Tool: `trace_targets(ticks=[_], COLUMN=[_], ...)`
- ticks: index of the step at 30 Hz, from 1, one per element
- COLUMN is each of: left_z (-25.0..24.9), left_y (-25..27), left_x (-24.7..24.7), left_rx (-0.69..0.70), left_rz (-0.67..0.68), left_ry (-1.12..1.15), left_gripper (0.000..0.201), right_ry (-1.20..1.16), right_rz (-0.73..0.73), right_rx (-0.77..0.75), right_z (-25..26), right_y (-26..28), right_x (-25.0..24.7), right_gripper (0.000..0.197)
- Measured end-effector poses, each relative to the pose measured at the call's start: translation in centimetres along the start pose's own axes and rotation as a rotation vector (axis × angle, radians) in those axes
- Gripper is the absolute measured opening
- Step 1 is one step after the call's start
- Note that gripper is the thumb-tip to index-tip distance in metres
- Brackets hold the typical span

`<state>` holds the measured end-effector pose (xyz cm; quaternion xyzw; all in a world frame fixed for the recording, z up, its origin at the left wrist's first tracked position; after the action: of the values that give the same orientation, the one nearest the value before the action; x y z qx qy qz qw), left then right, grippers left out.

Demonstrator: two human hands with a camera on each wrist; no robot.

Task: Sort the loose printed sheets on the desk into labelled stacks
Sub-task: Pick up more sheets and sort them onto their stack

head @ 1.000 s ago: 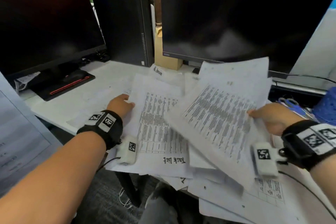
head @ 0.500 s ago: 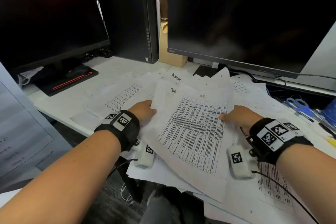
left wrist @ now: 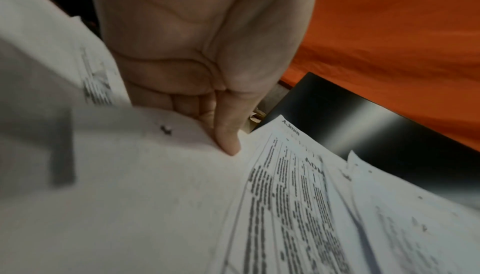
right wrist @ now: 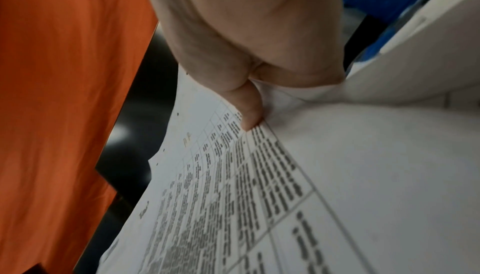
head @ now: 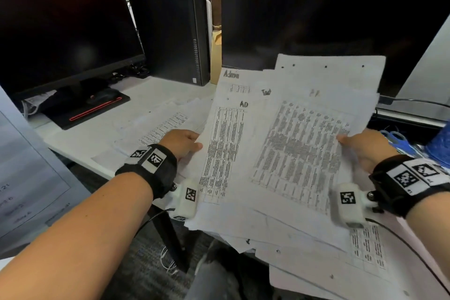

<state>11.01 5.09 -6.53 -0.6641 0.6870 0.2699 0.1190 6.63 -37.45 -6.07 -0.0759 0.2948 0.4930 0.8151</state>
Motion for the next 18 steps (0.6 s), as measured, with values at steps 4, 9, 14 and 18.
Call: trace_targets(ticks=[4,9,14,18], left_z=[-0.5,-1.6,-2.0,-2.1], left_y=[0.2,0.7,0.7,0.4], left_x=[-0.8,1.2,3.7,4.3], left_rx=[0.060,0.089,0.045,0.062], left_rz=[-0.090,-0.007,0.097,0.120], left_ry=[-0.078,0.102,0.131,0.198], left_gripper=[0.007,0.011,0.010,0.020], right_ry=[-0.045,-0.165,-0.338,-0.424], right_rz=[0.003,0.172,0.276,0.375], right_rx=[0.044,0.122,0.131,0.112], right_z=[-0.8,-1.8,-1.8,-1.1], right_y=[-0.7,0.0,1.4,2.7], right_x=[-3.0,-0.6,3.3,5.4], right_gripper=[0.037,0.030,0.032,0.030])
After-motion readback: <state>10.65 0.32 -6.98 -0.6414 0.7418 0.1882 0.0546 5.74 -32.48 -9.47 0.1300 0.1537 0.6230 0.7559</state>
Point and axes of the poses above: each hand's wrist, its own y-axis away from the middle knuckle, its own x-axis out of the palm, z = x × y, the point moved 8 cm from there along -y, towards the middle knuckle, and after that the axes turned 5 degrees about y, right-handed, at the moved point
